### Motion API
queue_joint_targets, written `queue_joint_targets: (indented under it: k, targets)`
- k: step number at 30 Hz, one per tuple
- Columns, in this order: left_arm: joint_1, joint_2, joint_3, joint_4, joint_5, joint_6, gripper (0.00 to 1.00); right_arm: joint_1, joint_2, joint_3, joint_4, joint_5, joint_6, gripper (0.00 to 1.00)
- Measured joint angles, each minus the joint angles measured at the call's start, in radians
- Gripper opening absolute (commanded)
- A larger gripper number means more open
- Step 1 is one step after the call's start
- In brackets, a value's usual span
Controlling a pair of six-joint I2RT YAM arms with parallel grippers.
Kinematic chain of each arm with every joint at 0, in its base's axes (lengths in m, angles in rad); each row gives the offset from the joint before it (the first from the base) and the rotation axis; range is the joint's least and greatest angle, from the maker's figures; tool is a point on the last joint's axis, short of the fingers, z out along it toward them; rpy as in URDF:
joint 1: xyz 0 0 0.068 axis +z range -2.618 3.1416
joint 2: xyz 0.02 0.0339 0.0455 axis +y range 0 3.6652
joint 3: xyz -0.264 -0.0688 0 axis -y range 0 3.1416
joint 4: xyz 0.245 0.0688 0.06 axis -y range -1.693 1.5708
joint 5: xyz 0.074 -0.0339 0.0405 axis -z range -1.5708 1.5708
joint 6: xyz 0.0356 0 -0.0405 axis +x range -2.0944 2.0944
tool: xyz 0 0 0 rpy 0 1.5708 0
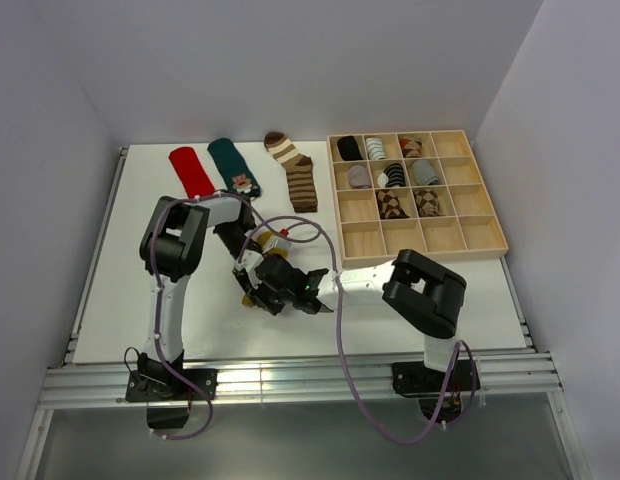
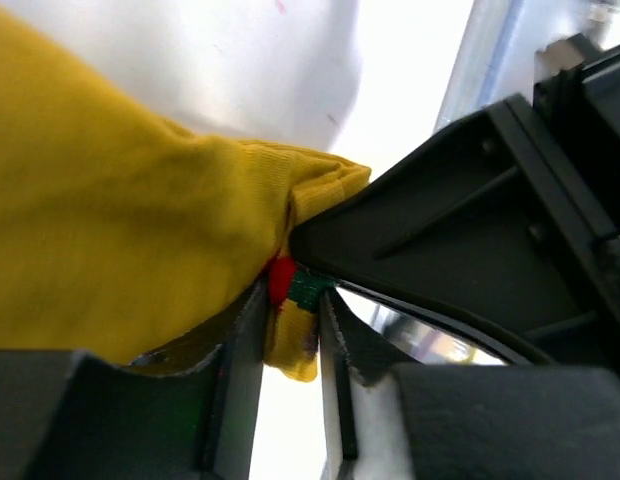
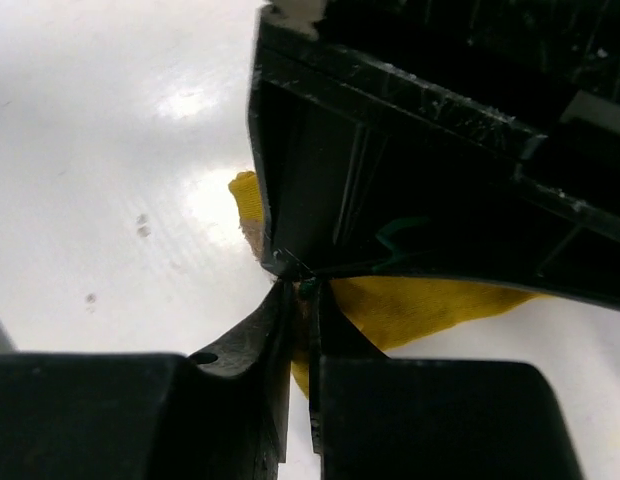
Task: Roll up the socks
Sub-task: Roll the sock at the center of the board.
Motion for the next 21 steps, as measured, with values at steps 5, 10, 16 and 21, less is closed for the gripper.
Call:
queue_joint_targets:
  k: [5, 10, 16, 21]
  targets:
    - [0.007, -0.097, 0.000, 0.132, -0.030, -0.086, 0.34, -0.020, 0.015, 0.029, -0.027, 0.027, 0.013, 0.01]
    - [0.038, -0.198, -0.024, 0.381, -0.064, -0.249, 0.32, -0.032, 0.016, 0.031, -0.030, -0.016, 0.038, 0.02]
    - [0.171, -0.283, -0.076, 0.623, -0.093, -0.469, 0.30, -0.091, 0.016, 0.028, -0.035, -0.154, 0.075, 0.01]
    - [0.338, -0.407, -0.164, 0.803, -0.126, -0.613, 0.31, -0.198, 0.038, 0.045, -0.083, -0.354, 0.100, 0.02]
